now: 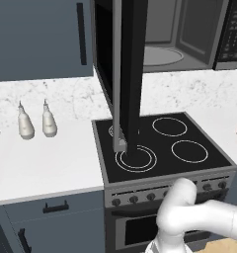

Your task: Open the microwave, place the bowl with waffle inside the microwave, then close the microwave door and turn it on.

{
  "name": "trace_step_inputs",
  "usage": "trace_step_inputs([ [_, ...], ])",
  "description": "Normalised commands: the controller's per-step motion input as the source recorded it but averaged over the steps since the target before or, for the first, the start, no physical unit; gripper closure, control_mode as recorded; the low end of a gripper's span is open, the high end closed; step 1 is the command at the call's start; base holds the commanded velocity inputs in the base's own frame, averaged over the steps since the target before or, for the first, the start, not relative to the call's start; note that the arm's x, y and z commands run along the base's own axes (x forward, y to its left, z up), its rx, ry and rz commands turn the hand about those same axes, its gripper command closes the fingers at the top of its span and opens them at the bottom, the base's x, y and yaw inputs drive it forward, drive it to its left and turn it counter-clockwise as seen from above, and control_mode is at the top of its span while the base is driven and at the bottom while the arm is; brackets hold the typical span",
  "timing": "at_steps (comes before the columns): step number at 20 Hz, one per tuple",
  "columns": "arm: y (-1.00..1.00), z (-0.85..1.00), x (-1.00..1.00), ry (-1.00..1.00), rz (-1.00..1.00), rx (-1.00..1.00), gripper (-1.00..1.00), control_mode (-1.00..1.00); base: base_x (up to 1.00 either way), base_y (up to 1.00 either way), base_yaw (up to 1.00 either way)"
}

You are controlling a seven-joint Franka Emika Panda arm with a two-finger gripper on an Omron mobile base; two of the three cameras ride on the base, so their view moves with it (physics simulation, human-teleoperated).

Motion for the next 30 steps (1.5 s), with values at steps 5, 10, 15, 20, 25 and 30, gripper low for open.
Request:
trace_step_inputs([
  [5, 1.0, 0.36, -0.28, -0.05, 0.1, -0.24, 1.0, -1.0, 0.0, 0.0, 0.0],
  [10, 1.0, 0.53, 0.0, 0.0, 0.07, -0.29, 1.0, -1.0, 0.0, 0.0, 0.0],
  [15, 1.0, 0.63, 0.0, 0.0, 0.02, -0.32, 1.0, -1.0, 0.0, 0.0, 0.0],
  [20, 1.0, 0.7, -0.1, -0.01, 0.0, -0.21, 1.0, -1.0, 0.0, 0.0, 0.0],
  [25, 0.97, 0.68, -0.22, 0.0, 0.0, -0.1, 1.0, -1.0, 0.0, 0.0, 0.0],
  [30, 0.47, 0.61, -0.45, -0.12, 0.05, 0.15, 1.0, -1.0, 0.0, 0.0, 0.0],
])
